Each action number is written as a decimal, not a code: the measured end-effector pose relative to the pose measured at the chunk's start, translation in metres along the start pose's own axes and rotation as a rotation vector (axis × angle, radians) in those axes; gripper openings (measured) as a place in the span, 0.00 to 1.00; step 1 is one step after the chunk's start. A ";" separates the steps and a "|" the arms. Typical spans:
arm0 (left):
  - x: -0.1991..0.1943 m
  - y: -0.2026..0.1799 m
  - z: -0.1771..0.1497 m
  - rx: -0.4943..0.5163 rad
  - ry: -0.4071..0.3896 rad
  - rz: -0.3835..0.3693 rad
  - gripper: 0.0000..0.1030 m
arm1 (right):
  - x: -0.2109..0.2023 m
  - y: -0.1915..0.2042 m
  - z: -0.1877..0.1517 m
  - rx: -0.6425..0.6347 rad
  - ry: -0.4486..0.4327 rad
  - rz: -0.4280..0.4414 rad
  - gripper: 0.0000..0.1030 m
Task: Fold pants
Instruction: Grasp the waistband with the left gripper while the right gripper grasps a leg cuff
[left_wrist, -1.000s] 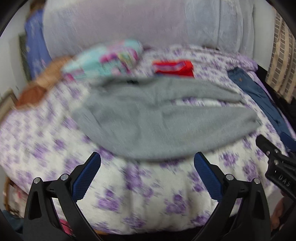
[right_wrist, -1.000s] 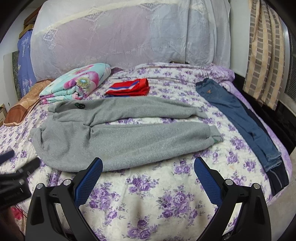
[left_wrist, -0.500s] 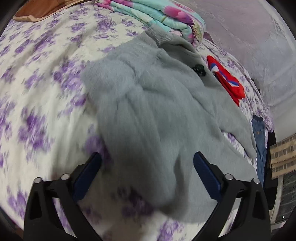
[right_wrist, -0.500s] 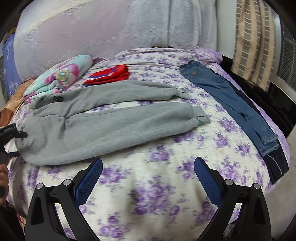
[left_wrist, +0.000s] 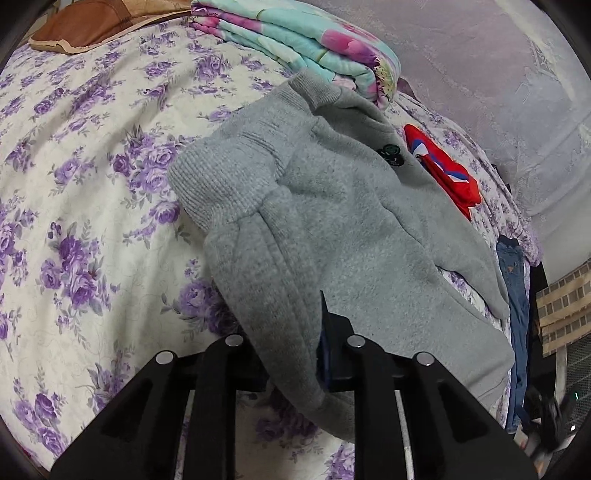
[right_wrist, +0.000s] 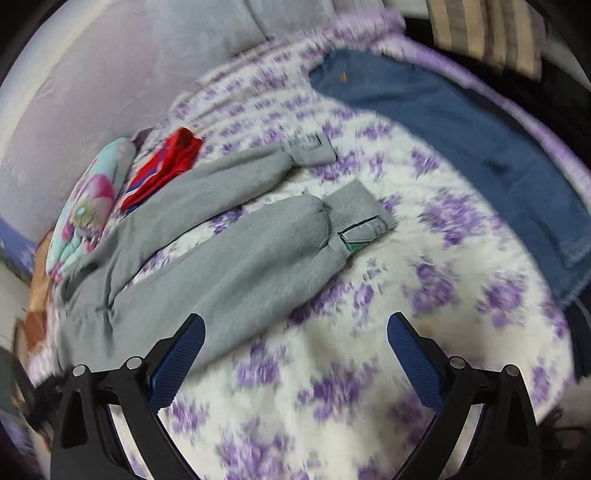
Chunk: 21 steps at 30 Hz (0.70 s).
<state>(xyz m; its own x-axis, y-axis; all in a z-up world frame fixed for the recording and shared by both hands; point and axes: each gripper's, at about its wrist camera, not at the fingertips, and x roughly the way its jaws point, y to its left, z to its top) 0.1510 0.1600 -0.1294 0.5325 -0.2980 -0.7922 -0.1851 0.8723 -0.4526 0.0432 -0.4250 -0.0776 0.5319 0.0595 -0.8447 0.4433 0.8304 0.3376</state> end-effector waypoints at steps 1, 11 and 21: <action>0.001 0.000 0.001 0.003 0.002 0.002 0.18 | 0.017 -0.005 0.006 0.038 0.050 -0.007 0.97; 0.010 -0.007 0.003 0.052 0.040 0.068 0.20 | 0.079 -0.022 0.013 0.195 0.014 0.259 0.11; -0.055 -0.005 -0.040 0.108 -0.033 0.046 0.14 | -0.007 -0.036 -0.042 0.079 -0.083 0.205 0.10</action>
<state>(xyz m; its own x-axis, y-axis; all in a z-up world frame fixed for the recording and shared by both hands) 0.0895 0.1562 -0.0996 0.5532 -0.2454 -0.7961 -0.1212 0.9218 -0.3684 -0.0071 -0.4323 -0.1015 0.6724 0.1737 -0.7195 0.3737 0.7595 0.5325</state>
